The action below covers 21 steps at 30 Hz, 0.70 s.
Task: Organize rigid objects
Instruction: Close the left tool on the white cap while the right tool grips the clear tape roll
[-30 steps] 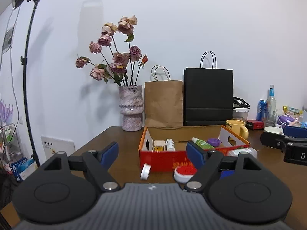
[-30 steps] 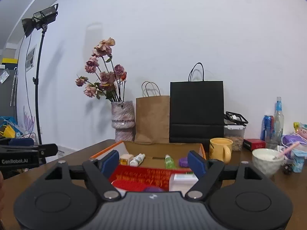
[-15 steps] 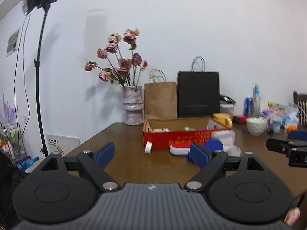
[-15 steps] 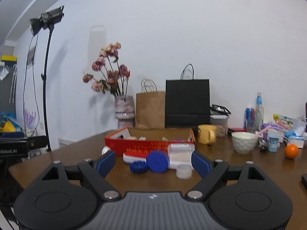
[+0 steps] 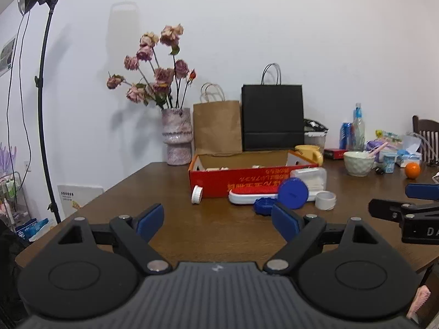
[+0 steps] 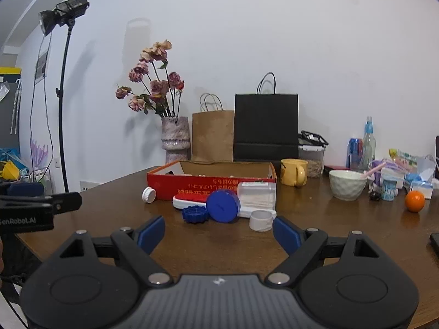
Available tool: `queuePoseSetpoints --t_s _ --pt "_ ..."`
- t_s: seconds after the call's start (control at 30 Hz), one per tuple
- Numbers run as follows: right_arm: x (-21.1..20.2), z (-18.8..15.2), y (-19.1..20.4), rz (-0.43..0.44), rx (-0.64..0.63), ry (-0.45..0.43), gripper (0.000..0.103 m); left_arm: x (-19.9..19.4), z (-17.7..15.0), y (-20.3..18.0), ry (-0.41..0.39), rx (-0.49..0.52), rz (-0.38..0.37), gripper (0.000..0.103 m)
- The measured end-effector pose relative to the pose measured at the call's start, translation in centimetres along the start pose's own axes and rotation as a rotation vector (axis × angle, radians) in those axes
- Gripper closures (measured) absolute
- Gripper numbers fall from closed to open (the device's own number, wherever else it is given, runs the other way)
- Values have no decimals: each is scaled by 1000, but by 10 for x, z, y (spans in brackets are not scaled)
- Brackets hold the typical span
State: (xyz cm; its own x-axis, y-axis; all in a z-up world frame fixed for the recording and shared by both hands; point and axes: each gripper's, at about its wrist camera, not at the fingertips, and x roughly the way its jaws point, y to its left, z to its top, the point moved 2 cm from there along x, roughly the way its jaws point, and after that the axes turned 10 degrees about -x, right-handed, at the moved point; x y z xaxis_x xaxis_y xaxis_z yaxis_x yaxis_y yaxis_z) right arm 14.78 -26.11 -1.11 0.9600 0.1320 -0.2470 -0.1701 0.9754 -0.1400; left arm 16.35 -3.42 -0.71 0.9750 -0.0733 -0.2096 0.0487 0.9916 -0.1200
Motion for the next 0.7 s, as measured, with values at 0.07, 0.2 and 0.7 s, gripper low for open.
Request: queuePoseSetpoints --t_s 0.07,0.2,0.7 --pt "9 -2 -3 1 6 16 18 10 0 3 14 -7 13 16" --pt "30 -3 -10 -2 20 41 19 31 2 9 32 -14 41 16" --pt "153 4 -49 -37 -17 194 26 198 32 62 181 -26 -22 37"
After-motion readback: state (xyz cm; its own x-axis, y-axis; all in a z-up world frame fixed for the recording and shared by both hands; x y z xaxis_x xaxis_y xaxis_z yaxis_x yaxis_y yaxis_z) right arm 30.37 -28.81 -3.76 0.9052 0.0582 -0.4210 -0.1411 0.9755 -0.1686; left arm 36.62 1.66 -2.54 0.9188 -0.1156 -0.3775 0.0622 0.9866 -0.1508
